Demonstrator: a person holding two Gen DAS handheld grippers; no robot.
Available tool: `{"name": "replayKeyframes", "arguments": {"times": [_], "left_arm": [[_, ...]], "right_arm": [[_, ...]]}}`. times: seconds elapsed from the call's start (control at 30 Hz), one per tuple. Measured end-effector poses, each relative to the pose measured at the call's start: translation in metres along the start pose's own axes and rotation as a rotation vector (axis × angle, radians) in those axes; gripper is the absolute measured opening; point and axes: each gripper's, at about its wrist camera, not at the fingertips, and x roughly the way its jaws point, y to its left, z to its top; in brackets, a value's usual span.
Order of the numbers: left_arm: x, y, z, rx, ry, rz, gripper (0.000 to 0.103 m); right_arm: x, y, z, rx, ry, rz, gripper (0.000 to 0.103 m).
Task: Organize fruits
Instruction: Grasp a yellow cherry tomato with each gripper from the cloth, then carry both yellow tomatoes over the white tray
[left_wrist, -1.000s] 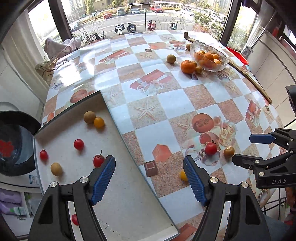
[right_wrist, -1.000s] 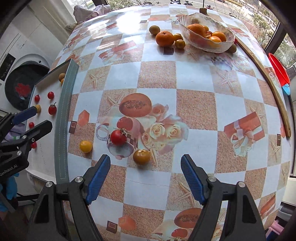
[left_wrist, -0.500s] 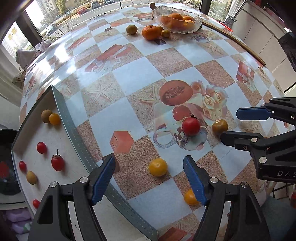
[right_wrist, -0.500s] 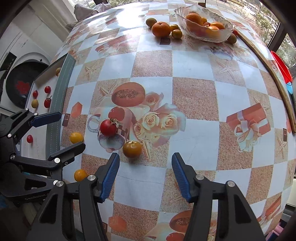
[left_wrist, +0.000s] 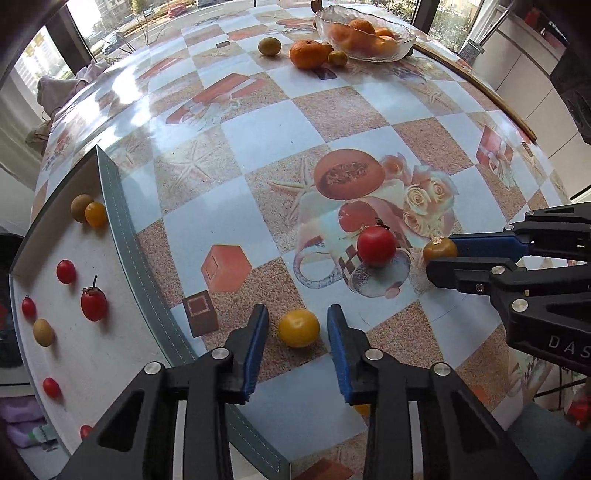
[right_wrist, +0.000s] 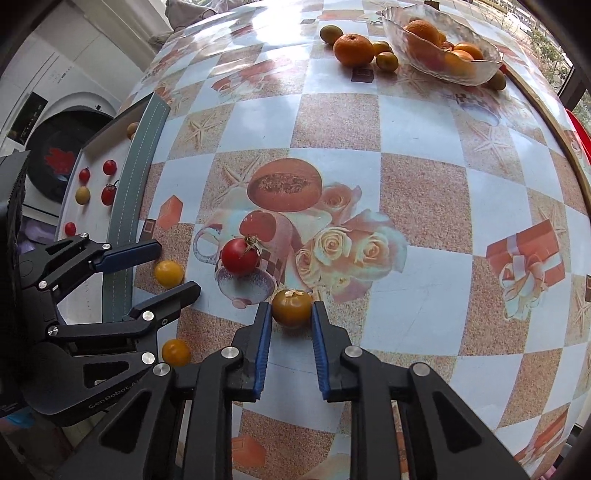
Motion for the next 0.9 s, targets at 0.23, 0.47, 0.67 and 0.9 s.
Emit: {"name": "replayKeyframes", "arguments": {"times": [0.23,0.47,0.67,0.9], "left_arm": [[-0.012,0.014,0.003,-0.093,-0.012,-0.097,0.024],[-0.028,0.029,0.005,-0.15,-0.046,-0.117,0.024],[-0.046,0.045,0.006,-0.182,-0.09,-0.109,0.024],[-0.066,0.066,-0.005,-0.236,-0.134,-0.074,0.024]], "right_arm": [[-0.01,-0.009,-0.001,0.058,-0.012,0.036,0.023],[-0.022,-0.013,0.005,0.088,-0.023,0.053,0.023],[-0.029,-0.007,0.014,0.075,-0.028,0.066,0.023],[-0.029,0.016,0.028,0.016,-0.027,0.085,0.023]]}}
